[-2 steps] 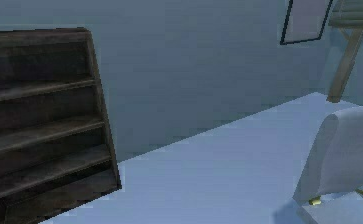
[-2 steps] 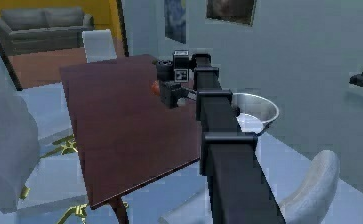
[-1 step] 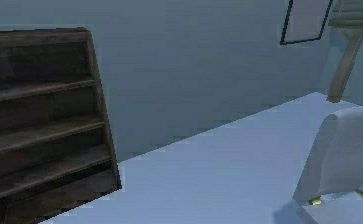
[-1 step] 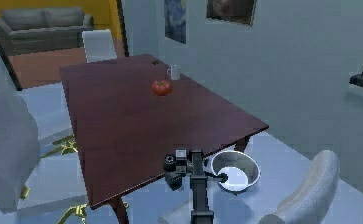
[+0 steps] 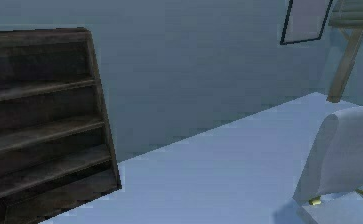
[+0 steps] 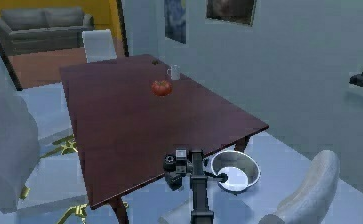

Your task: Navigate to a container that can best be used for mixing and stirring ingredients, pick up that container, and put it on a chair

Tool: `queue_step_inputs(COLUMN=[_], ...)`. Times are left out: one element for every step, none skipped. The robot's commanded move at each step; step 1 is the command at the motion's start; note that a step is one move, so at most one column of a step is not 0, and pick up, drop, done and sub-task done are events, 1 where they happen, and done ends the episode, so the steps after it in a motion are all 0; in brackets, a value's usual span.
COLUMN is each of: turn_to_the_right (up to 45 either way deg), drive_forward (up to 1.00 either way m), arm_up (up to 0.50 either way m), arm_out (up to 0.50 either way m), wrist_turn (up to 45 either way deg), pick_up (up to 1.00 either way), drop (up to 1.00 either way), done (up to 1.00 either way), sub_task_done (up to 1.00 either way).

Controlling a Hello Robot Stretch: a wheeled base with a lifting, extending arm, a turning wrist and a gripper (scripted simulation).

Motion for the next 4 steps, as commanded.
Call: queue_step_inputs(turn_to_the_right=[0.0, 0.0, 0.0, 0.0], drive_forward=[0.0, 0.0, 0.0, 0.0], arm_up=[0.0, 0.1, 0.0, 0.0], arm_out=[0.0, 0.0, -0.08, 0.0], wrist_turn=[0.0, 0.0, 0.0, 0.0], pick_up=[0.0, 0.0, 0.0, 0.0], drop=[1.0, 0.0, 0.0, 0.0], done=[0.0, 0.0, 0.0, 1.0], sub_task_done=[0.0, 0.0, 0.0, 0.0])
